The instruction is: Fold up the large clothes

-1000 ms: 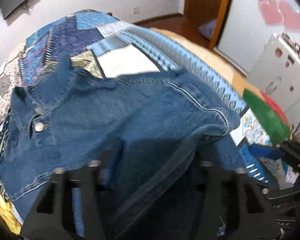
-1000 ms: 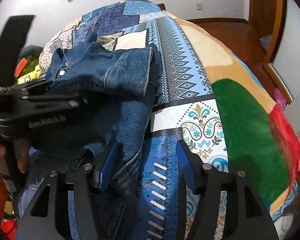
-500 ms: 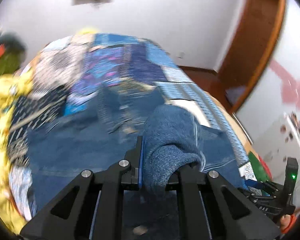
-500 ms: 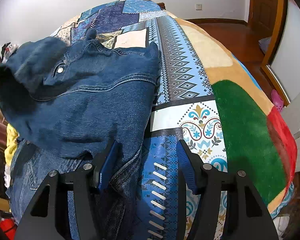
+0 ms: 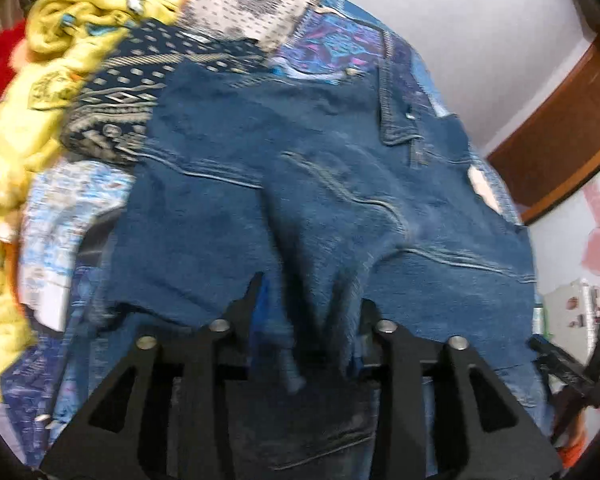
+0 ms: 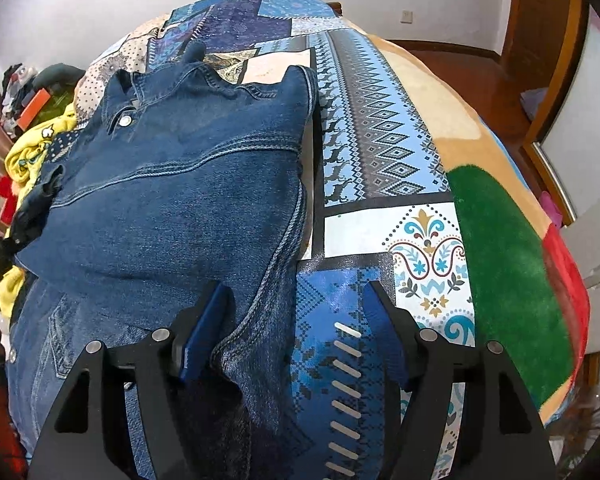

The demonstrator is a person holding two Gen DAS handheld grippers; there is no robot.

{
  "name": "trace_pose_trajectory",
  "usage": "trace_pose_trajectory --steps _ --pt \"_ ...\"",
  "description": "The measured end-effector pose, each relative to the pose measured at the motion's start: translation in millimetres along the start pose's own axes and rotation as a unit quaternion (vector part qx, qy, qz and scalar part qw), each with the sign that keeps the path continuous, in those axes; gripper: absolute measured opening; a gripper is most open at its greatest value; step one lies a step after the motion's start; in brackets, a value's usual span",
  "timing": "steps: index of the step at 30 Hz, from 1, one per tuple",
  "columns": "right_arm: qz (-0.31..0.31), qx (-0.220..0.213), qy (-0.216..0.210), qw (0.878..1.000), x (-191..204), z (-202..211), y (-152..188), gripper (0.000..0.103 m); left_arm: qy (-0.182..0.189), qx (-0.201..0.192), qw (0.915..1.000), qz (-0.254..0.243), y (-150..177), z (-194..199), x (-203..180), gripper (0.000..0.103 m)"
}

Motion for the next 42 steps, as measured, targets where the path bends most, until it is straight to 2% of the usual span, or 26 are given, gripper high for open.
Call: trace_pose_trajectory --steps 2,8,12,15,19,23,26,32,37,41,42 --pt "0.003 0.002 0.008 1.000 1.2 0.0 -0.6 0.067 -0.017 -0.012 0.9998 -0.003 -0.1 6.1 8.5 0.044" --pt "-0.002 0.005 0.020 1.000 2.9 -0.4 -0.4 0.067 -0.015 -0.010 0.9996 0.020 10.7 14.6 38.3 0.052" --pt "-0.002 0.007 0.030 1.000 4.3 -0.6 -0.8 0.067 -0.059 -0.017 0.9978 0.027 14.3 25.7 58.0 0.054" --pt "0.008 0.012 0.036 0.999 6.2 0.2 -3.3 0.067 -0.034 -0.013 0.9984 0.043 14.2 35.0 67.3 0.056" --pt "0.016 0.019 0.034 0.999 8.2 5.1 -10.1 0.067 -0.063 -0.027 0.9976 0.012 -4.6 55.0 70.5 0.056" --pt "0.009 0.003 0.009 1.000 12.1 15.3 -26.2 0.067 -0.065 -0.039 0.9971 -0.006 -33.0 65.4 71.3 0.060" --pt "0.000 -0.007 -0.010 1.000 13.4 18.6 -43.0 0.067 -0.051 -0.035 0.9980 -0.012 -53.9 63.8 71.3 0.061" --pt "-0.014 -0.017 -0.032 0.999 13.1 8.2 -76.7 0.067 -0.044 -0.007 0.9987 -0.025 -87.8 31.3 77.9 0.061" --pt "-0.029 0.008 -0.053 0.998 7.5 -23.6 -94.2 0.067 -0.029 0.027 0.9992 -0.004 -100.3 -6.0 87.9 0.061" --pt "-0.043 0.028 -0.058 0.997 -0.2 -46.3 -100.1 0.067 -0.028 0.043 0.9986 -0.012 -112.1 -34.3 94.0 0.061" --pt "-0.047 0.030 -0.059 0.997 -1.0 -52.3 -101.7 0.064 -0.032 0.047 0.9983 -0.014 -115.4 -41.1 96.7 0.061"
Point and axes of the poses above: each gripper's, at about its wrist camera, not at the fingertips, and z roughly against the way its jaws point, x to its left, y to its underside, the point moved 6 cm from there along -z, roughly the way its jaws point, and after that the axes turned 5 degrees about y, right-handed, at the moved point
